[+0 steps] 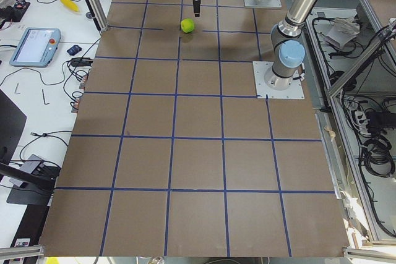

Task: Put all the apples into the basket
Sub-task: 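Raise the left gripper away while the right gripper moves toward the green apple, then close the right gripper around the green apple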

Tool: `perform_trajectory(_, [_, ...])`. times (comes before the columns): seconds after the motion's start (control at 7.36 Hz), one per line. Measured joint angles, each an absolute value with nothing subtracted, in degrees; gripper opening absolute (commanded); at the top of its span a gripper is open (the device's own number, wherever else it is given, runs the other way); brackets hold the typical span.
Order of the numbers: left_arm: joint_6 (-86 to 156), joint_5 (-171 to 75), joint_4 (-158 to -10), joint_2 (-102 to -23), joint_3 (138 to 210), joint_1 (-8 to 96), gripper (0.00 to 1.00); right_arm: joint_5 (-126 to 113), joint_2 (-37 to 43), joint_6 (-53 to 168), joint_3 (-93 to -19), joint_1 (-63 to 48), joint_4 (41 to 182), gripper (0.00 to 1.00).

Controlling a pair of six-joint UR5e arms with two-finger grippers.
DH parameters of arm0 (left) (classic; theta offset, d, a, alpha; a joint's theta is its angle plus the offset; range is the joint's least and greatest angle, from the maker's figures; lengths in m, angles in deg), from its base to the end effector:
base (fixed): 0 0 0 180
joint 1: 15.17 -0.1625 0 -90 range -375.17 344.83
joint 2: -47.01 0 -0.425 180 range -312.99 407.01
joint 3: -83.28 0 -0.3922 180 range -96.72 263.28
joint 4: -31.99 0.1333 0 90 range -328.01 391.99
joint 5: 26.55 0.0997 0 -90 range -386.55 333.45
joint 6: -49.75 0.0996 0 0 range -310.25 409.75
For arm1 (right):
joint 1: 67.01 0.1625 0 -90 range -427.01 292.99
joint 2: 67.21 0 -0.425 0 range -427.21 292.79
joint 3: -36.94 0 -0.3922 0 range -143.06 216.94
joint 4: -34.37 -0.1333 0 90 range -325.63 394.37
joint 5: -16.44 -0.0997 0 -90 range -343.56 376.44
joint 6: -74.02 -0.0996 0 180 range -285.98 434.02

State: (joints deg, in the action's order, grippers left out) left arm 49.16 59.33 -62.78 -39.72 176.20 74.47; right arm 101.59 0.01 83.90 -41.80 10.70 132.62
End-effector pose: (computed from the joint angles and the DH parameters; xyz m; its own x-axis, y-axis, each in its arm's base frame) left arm -0.1376 -0.4606 0.4825 -0.9972 -0.0221 0.0708 -0.0165 0.9968 0.0778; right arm 0.0017 -0.6582 0.3713 -0.9946 0.0462 -0.0929 0.0425 0.9982 0.0417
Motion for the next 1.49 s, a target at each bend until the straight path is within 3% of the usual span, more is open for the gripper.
perform_trajectory(0.54, [48.63,61.11,-63.62,-38.96,175.99,74.48,1.0,100.39,0.83,66.82,-44.73,35.36,133.09,1.0])
perform_trajectory(1.09, [48.61,62.27,-63.42,-39.1,175.55,74.48,1.0,97.18,0.76,63.36,-59.69,40.12,152.1,1.0])
perform_trajectory(1.49, [48.69,62.22,-63.51,-38.79,175.38,74.48,1.0,95.22,-1.49,63.66,-61.51,41.62,154.21,1.0])
